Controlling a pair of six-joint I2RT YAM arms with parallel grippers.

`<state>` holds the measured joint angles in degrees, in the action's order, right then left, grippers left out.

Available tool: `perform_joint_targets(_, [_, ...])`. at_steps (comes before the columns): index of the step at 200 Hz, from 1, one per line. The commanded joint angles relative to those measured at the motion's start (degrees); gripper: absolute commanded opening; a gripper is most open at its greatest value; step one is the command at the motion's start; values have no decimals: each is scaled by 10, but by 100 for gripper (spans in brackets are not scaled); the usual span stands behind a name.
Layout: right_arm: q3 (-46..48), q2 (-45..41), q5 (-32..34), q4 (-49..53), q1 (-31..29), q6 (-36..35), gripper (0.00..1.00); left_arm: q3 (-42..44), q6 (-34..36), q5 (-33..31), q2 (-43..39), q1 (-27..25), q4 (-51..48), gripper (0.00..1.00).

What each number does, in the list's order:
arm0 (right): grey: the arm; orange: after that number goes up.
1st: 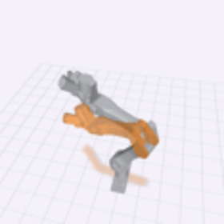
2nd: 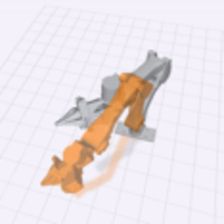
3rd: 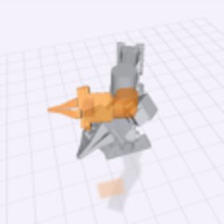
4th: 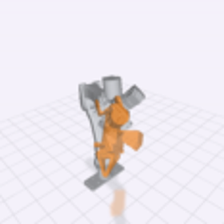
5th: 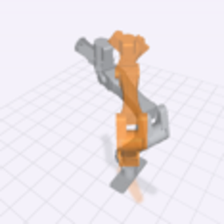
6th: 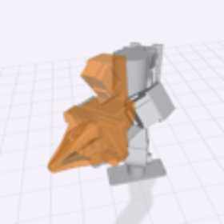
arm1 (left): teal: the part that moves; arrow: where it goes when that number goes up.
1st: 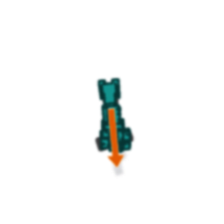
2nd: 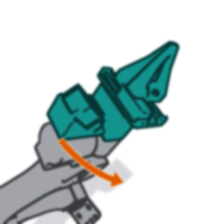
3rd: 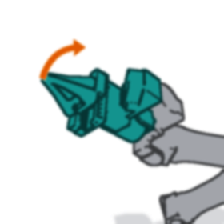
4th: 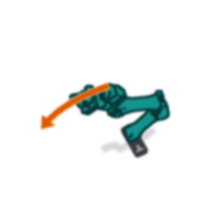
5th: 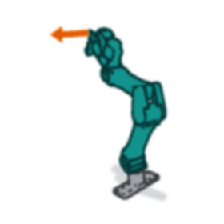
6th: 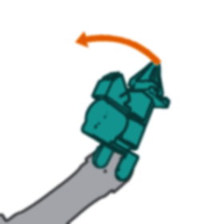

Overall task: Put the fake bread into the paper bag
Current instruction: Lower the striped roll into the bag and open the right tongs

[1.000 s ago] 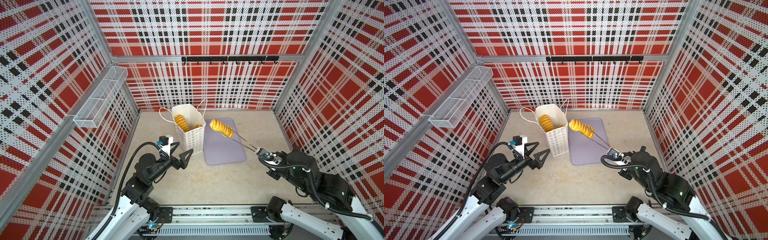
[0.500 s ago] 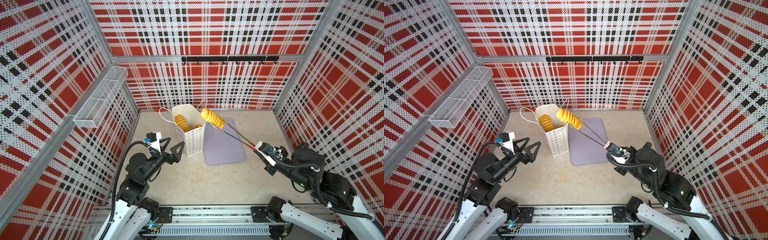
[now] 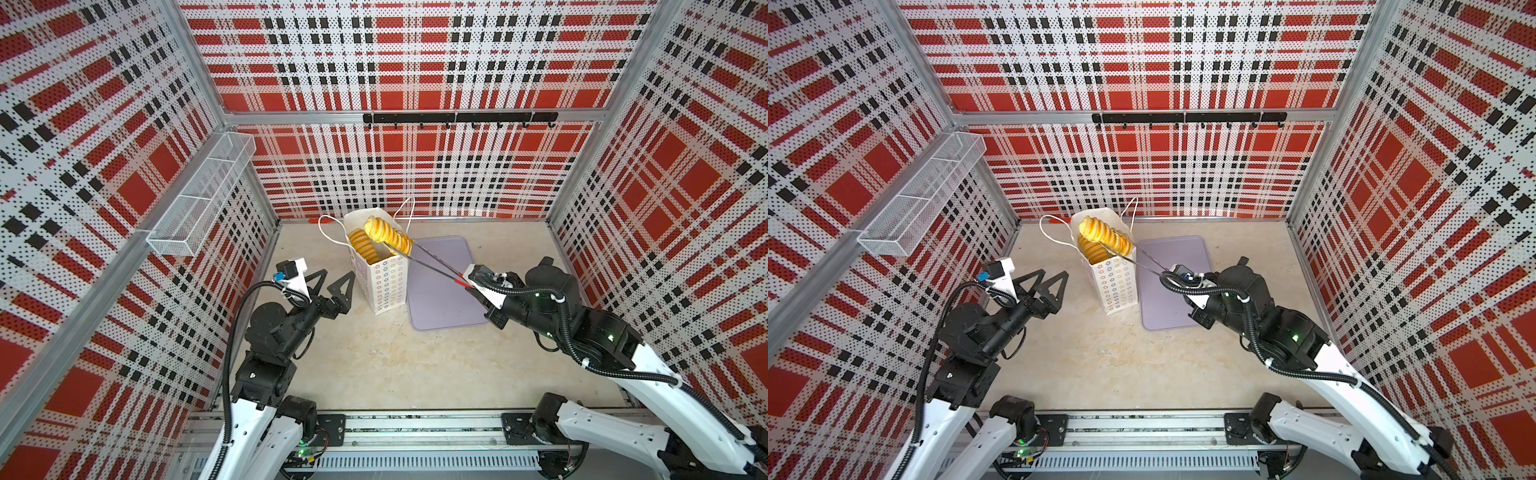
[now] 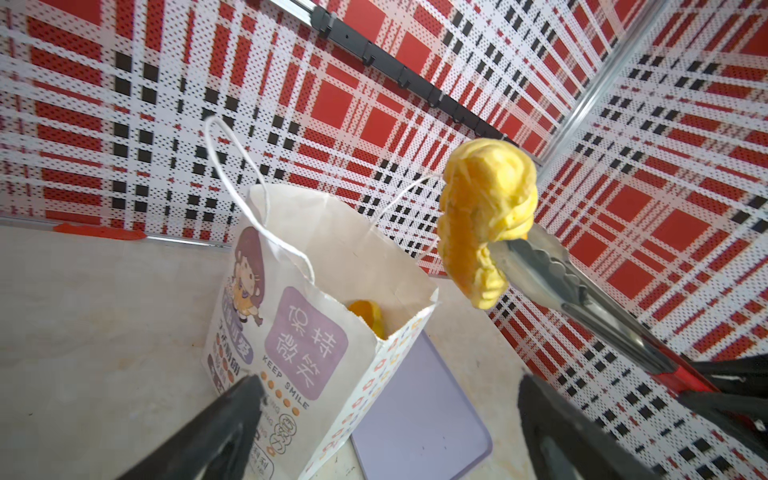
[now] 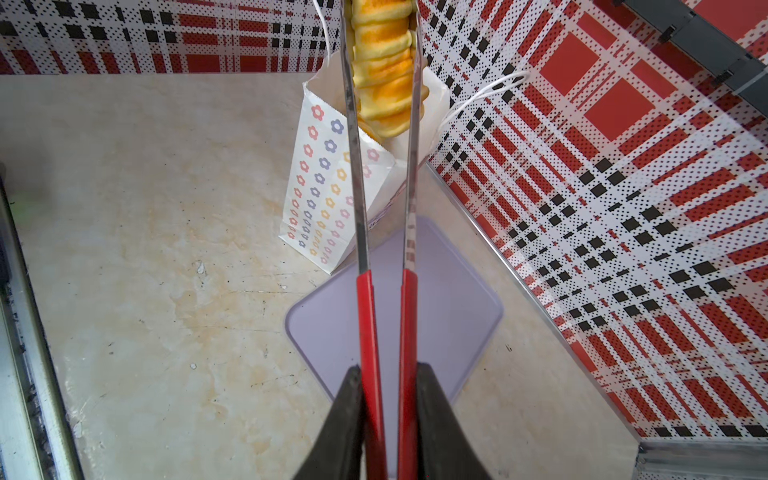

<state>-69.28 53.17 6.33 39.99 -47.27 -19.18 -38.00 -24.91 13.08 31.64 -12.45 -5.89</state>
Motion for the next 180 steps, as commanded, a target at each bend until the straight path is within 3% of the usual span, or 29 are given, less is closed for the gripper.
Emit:
perform_joint_targets(1, [-15, 11, -7, -59, -4, 6, 23, -3, -5, 12, 3, 16, 18, 98])
perform_joint_targets(180, [-42, 127, 20, -62, -4, 41, 28, 11, -8, 57, 26, 65, 25, 98])
